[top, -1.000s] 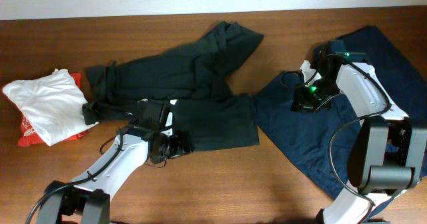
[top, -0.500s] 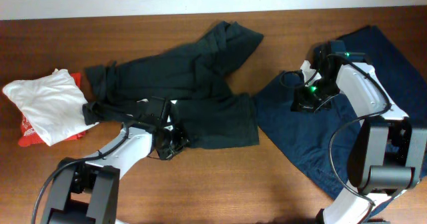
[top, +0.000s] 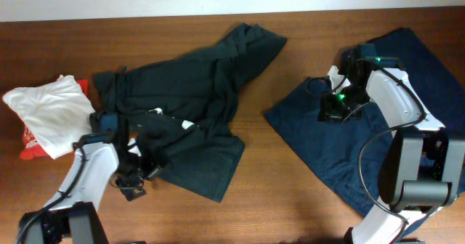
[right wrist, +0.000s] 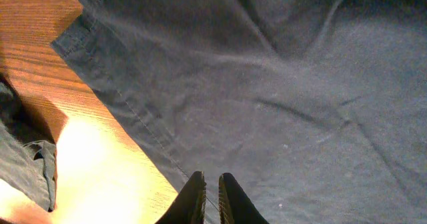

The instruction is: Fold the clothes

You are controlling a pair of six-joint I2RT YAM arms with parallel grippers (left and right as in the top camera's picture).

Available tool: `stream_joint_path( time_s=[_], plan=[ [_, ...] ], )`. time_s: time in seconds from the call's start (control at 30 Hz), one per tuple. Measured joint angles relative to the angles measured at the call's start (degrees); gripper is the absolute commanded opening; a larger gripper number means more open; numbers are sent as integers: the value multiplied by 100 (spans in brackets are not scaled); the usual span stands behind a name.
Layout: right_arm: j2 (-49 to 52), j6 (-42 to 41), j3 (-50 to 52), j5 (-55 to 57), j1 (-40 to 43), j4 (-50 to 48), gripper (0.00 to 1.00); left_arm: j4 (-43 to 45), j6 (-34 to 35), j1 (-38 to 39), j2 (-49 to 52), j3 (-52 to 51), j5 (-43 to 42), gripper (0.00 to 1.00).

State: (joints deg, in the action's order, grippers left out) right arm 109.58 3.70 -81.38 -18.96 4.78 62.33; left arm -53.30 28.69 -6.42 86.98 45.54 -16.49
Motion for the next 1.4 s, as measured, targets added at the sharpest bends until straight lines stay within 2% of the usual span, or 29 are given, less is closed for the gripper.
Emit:
stream_joint_path(
  time_s=[0.13, 0.2, 0.23, 0.3, 0.37, 0.4, 0.43, 0.47, 0.57, 0.6, 0.67, 0.87, 0.97, 1.13, 1.27, 1.4],
  plan=[
    [0, 0, 0, -2, 0, -9, 13, 866, 109, 444, -9, -424, 205, 98],
    [0, -2, 0, -2, 0, -11, 13, 1287, 382, 643, -205, -614, 289, 89],
    [0, -2, 0, -2, 0, -11, 13, 1784, 533, 765, -317, -734, 302, 84],
    [0, 0, 0, 0, 0, -13, 13, 2332, 645, 951, -348, -831, 236, 84],
    [0, -2, 0, 0, 0, -13, 14, 2579, 671, 1064, -348, -876, 170, 78],
    [0, 2, 0, 0, 0, -13, 13, 2640, 699, 1086, -348, -885, 151, 68],
    [0, 0, 0, 0, 0, -13, 14, 2793, 697, 1097, -339, -927, 101, 50],
    [0, -2, 0, 0, 0, -13, 14, 2861, 691, 1099, -334, -946, 90, 47],
    [0, 0, 0, 0, 0, -15, 14, 2940, 734, 1119, -269, -1027, 116, 23],
    [0, -2, 0, 0, 0, -15, 14, 2940, 752, 1123, -256, -1043, 98, 22],
    [0, -4, 0, 0, 0, -15, 14, 2940, 737, 1123, -238, -1071, 129, 0],
    [0, 74, 0, -35, 0, 22, 10, 2752, 531, 1123, -214, -1078, 131, 0],
    [0, 581, 0, -553, -70, 144, 9, 855, 48, 732, -483, -769, 389, 0],
    [0, 999, 0, -688, -833, -94, 9, -671, -575, -514, -1718, 149, 654, 0],
    [197, 1054, 0, -688, -1145, -278, 9, -938, -953, -1300, -2076, 214, 649, 0],
    [866, 1086, 0, -667, -1154, -654, 9, -944, -1036, -1366, -2079, 214, 647, 0]
  ],
)
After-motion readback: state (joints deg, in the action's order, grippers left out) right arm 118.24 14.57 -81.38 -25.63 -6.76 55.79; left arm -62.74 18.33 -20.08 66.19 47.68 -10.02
